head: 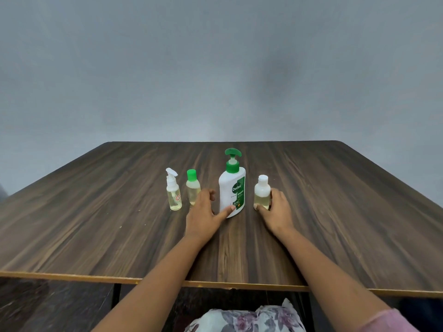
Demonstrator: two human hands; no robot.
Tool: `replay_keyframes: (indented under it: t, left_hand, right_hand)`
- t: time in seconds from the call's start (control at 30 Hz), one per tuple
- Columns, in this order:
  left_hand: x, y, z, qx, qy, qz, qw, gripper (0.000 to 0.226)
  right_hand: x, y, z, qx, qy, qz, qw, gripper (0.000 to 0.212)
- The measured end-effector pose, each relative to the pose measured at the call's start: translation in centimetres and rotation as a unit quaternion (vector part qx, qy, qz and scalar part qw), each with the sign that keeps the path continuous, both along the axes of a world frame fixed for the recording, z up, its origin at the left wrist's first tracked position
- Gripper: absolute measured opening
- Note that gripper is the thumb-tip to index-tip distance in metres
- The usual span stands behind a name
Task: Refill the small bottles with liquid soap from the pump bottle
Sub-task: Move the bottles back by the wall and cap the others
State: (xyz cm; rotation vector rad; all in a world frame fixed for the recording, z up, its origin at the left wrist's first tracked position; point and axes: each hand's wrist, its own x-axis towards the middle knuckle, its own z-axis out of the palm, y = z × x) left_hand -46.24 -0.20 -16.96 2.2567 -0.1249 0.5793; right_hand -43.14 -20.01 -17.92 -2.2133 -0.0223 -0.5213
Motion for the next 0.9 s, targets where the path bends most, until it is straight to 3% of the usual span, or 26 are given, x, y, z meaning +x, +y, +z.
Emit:
replay_keyframes:
  t: [0.1, 0.17, 0.23, 0.3, 0.43, 0.67, 0.9]
  left_hand:
    - [0.7, -0.9, 0.0, -0.028, -0.008, -0.023, 0.999, 0.059]
    - [1.2, -1.2, 0.0, -0.051, -0.022, -0.039, 0.998, 0.053]
    - [1.5, -1.4, 0.0, -0.073, -0.032, -0.046, 0.996, 0.048]
    - [1.5, -1.3, 0.1, -0.097, -0.041, -0.053, 0.993, 0.046]
    - [1.1, -1.0, 0.1, -0.137, -0.057, -0.055, 0.987, 0.050]
    - [0.6, -1.3, 0.0, -0.174, -0.064, -0.065, 0.981, 0.054]
    - [0.9, -1.2, 0.0, -0.173, -0.050, -0.055, 0.982, 0.058]
  right_hand:
    - [-0.1, 0.3, 0.1, -0.014, -0.005, -0.003, 1.000, 0.074]
    - [-1.0, 0.4, 0.3, -0.033, -0.070, -0.044, 0.996, 0.085]
    - [-2.2, 0.6, 0.6, -0.024, -0.179, -0.053, 0.982, 0.071]
    - [-3.6, 1.2, 1.1, -0.014, -0.212, 0.001, 0.977, 0.054]
    - [-4.4, 2.0, 1.3, -0.100, -0.152, 0.123, 0.975, 0.045]
    - [-5.1, 2.6, 1.1, -0.112, -0.188, 0.121, 0.968, 0.036]
    - [-4.7, 2.7, 1.1, -0.180, -0.121, 0.138, 0.966, 0.031]
